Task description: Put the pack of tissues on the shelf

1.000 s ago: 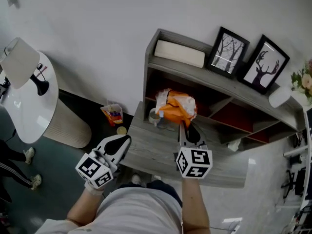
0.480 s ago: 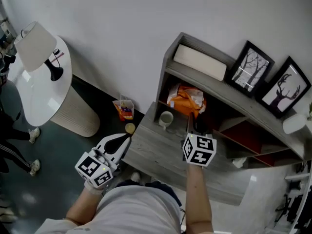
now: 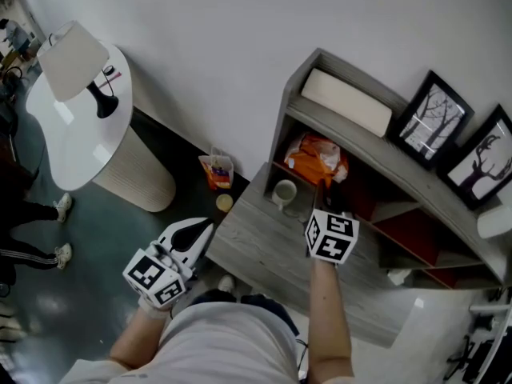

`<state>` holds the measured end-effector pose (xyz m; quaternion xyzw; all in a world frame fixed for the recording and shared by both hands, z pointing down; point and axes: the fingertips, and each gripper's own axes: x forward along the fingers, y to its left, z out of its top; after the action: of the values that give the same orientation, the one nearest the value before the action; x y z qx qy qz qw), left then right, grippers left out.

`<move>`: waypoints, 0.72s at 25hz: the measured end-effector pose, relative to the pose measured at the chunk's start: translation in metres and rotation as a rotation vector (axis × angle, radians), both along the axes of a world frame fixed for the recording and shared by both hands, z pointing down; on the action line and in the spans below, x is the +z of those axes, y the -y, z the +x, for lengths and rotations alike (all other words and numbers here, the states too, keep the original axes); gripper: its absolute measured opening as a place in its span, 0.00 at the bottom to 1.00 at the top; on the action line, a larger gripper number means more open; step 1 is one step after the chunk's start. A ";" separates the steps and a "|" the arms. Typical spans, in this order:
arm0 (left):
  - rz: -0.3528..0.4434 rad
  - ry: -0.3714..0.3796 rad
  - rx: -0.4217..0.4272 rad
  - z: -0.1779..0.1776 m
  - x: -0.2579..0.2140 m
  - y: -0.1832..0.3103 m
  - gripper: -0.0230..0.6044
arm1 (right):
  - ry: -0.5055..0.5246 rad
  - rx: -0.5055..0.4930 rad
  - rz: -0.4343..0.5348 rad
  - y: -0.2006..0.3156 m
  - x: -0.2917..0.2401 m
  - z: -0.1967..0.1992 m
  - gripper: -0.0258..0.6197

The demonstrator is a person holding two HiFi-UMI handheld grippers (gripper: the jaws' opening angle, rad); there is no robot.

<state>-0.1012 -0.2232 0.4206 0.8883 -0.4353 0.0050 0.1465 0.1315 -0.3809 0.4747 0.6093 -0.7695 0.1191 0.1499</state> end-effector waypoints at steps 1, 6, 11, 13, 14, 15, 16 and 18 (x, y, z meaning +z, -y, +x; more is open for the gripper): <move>-0.001 0.001 -0.006 -0.001 0.000 -0.001 0.06 | -0.003 -0.002 -0.002 0.002 0.001 0.000 0.14; -0.010 0.007 -0.029 -0.003 0.003 -0.005 0.06 | -0.010 -0.006 -0.012 0.011 0.002 0.000 0.20; -0.016 0.002 -0.050 -0.008 0.005 -0.007 0.06 | -0.040 -0.015 -0.037 0.015 0.004 -0.004 0.25; -0.015 0.000 -0.054 -0.009 0.005 -0.006 0.06 | -0.048 -0.017 -0.049 0.015 0.006 -0.005 0.27; -0.014 0.000 -0.055 -0.009 0.004 -0.006 0.06 | -0.047 -0.017 -0.053 0.015 0.007 -0.005 0.28; -0.014 -0.001 -0.056 -0.009 0.004 -0.007 0.06 | -0.044 -0.018 -0.054 0.016 0.006 -0.006 0.29; -0.013 -0.001 -0.057 -0.009 0.004 -0.007 0.06 | -0.038 -0.019 -0.054 0.016 0.006 -0.006 0.29; -0.013 -0.003 -0.057 -0.009 0.004 -0.008 0.06 | -0.030 -0.024 -0.057 0.015 0.005 -0.007 0.31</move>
<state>-0.1105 -0.2156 0.4250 0.8745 -0.4602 0.0024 0.1530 0.1244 -0.3959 0.4799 0.5974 -0.7706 0.1301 0.1801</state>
